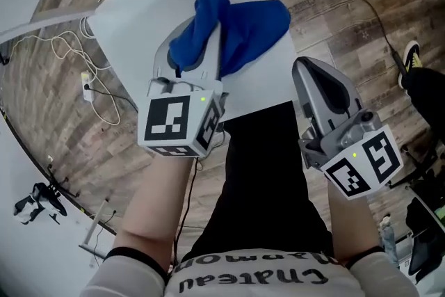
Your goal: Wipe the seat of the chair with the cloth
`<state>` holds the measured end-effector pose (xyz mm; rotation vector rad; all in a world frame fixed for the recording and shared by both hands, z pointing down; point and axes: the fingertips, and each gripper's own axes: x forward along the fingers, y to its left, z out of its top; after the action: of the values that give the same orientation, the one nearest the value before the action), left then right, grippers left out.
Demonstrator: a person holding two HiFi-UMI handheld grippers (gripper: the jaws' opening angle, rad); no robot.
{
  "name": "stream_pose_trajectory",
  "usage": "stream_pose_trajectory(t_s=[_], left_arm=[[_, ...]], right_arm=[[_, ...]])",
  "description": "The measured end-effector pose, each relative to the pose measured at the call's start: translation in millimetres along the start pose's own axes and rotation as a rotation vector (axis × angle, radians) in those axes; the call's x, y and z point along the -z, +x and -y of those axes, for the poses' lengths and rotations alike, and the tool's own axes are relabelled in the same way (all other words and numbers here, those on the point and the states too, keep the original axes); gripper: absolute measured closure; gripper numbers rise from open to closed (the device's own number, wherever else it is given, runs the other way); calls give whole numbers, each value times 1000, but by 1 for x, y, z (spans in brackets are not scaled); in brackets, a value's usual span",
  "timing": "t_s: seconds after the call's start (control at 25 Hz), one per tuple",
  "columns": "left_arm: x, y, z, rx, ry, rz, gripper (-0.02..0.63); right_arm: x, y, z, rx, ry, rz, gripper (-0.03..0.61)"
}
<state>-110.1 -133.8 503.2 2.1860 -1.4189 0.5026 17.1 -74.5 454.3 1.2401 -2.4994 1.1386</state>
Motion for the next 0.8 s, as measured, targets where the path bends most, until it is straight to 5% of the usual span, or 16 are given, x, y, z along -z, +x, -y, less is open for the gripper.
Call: stream_pose_trajectory(t_s=[0.2,0.32,0.52,0.8], left_arm=[[37,-93,-143,-369,-214,8,522],[63,-137,-188,-511,-224,-40,522],[101,-163,-209,-581,-216,-90,520],[117,-149,-192,-521,-176,-218,523]], right_arm=[[15,40,-49,-134,-52,-70,565],[26,58,-78,-199,-80,-116,565],[47,74,-110,-252,-137,-182,565],[50,73,-101,-210,-128,-205,565]])
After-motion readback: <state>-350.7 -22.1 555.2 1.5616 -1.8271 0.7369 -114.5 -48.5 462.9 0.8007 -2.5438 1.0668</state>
